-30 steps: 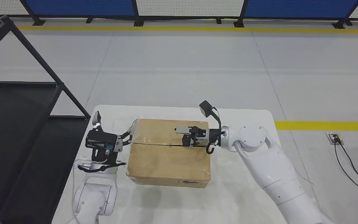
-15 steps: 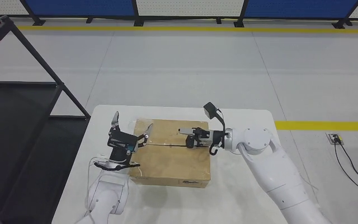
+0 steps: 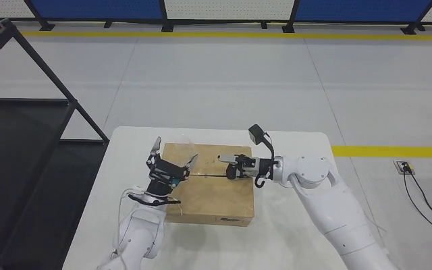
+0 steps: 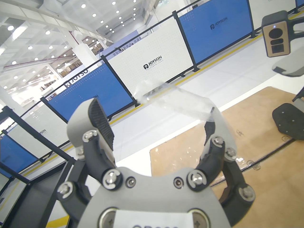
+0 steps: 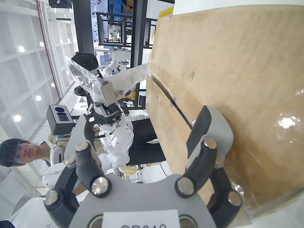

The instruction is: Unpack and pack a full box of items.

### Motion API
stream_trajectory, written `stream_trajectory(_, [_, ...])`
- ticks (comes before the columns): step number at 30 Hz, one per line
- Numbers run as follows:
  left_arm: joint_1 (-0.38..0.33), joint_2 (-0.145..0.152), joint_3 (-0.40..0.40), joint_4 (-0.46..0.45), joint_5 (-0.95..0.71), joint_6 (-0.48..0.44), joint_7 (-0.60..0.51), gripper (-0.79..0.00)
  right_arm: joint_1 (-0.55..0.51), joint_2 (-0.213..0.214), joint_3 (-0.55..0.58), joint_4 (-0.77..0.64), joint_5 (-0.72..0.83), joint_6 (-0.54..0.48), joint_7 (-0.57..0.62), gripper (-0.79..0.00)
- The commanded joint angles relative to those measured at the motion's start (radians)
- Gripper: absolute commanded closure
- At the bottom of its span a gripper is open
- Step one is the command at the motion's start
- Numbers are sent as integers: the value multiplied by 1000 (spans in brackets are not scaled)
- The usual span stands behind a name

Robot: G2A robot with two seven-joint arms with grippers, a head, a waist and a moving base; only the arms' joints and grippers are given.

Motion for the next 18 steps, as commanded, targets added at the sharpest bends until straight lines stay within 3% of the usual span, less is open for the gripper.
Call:
stream_trajectory(1, [-7, -3, 11, 12, 8, -3, -2, -785, -5, 2, 5, -6, 1, -2, -3, -785])
stream_trajectory(18, [-33, -28, 74, 73, 61, -10, -2, -785, -34, 15, 26, -43, 5, 0, -12, -785])
